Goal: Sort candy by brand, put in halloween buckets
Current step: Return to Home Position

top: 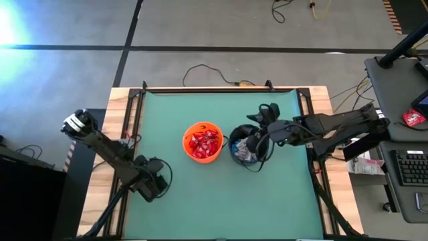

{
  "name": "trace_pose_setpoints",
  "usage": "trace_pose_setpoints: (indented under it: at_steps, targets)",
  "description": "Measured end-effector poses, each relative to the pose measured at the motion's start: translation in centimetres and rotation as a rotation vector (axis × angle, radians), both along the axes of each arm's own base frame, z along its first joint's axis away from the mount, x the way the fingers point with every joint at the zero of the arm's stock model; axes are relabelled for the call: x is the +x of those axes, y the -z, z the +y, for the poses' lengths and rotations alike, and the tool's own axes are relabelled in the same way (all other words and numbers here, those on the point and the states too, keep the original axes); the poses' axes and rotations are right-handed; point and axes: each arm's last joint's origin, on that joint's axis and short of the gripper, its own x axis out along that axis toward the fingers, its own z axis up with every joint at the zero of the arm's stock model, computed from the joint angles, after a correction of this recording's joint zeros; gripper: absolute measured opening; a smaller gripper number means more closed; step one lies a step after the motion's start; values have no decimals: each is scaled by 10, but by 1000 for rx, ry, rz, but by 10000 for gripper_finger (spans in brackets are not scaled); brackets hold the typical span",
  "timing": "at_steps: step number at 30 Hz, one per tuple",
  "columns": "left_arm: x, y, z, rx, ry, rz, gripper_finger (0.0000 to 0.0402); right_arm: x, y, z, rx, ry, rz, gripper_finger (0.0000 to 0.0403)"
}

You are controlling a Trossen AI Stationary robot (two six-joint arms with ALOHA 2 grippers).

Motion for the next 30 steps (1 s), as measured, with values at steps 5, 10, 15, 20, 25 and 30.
trace_pose_setpoints:
  at_steps: [5,10,15,20,25,30]
  targets:
    - [-5,-13,4,72,36,118,233,11,-5,1,-73,-47,-46,218]
    - [-12,-19,9,52,68,138,233,17,-16,1,-161,-93,-121,210]
    - [-13,-29,11,73,95,136,233,18,-37,2,-248,-121,-185,203]
    - [-9,-28,7,56,153,202,224,15,-56,0,-318,-133,-212,203]
    - [-2,-25,2,79,153,156,173,19,-54,-7,-371,-123,-183,199]
    - [8,-41,5,124,330,70,90,29,-49,-10,-377,-249,-166,191]
